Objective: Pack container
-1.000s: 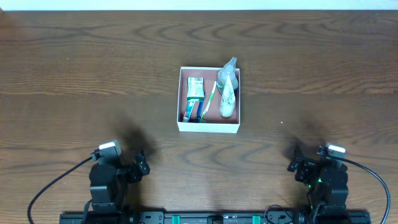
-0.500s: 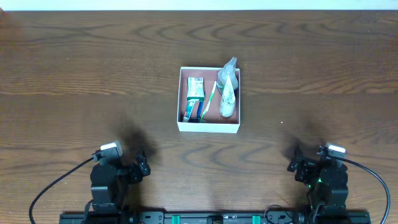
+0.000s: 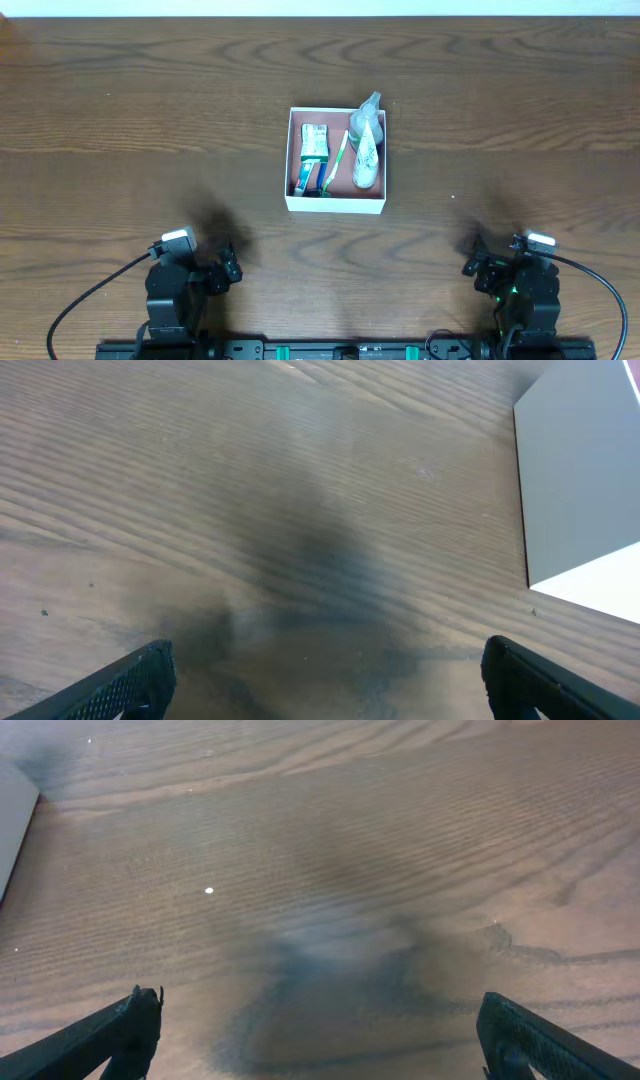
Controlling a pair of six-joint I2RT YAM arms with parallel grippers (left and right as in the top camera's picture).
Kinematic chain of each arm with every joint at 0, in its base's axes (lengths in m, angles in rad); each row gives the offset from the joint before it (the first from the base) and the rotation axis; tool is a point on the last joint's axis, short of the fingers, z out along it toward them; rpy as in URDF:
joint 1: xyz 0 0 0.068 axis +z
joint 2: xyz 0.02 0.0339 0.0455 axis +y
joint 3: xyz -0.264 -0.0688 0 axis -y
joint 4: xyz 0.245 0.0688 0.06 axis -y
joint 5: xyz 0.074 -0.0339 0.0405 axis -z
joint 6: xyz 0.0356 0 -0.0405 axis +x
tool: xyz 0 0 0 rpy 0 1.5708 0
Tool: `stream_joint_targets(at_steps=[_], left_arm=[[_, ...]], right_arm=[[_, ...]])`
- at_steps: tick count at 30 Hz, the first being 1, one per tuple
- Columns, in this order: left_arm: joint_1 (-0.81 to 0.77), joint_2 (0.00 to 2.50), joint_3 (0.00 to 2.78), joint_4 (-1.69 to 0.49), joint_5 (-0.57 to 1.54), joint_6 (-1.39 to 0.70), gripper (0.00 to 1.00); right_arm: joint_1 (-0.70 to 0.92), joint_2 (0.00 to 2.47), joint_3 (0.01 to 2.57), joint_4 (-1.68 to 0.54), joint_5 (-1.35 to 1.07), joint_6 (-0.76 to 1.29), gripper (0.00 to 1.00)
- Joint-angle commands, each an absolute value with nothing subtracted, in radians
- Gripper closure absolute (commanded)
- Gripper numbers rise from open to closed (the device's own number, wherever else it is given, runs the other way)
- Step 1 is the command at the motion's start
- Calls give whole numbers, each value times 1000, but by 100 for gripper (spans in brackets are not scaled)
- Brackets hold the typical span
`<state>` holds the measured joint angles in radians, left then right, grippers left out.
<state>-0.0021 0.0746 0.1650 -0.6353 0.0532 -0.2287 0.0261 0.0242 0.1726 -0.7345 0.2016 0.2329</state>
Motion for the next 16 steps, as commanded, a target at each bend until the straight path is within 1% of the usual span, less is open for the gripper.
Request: stream_joint_targets(at_steps=[1, 16], left_arm=[[-5, 64, 155, -642, 60, -223, 2], [-5, 64, 155, -642, 60, -223, 2]], right_arm=[[18, 18, 167, -737, 205, 223, 1], [18, 18, 167, -737, 205, 223, 1]])
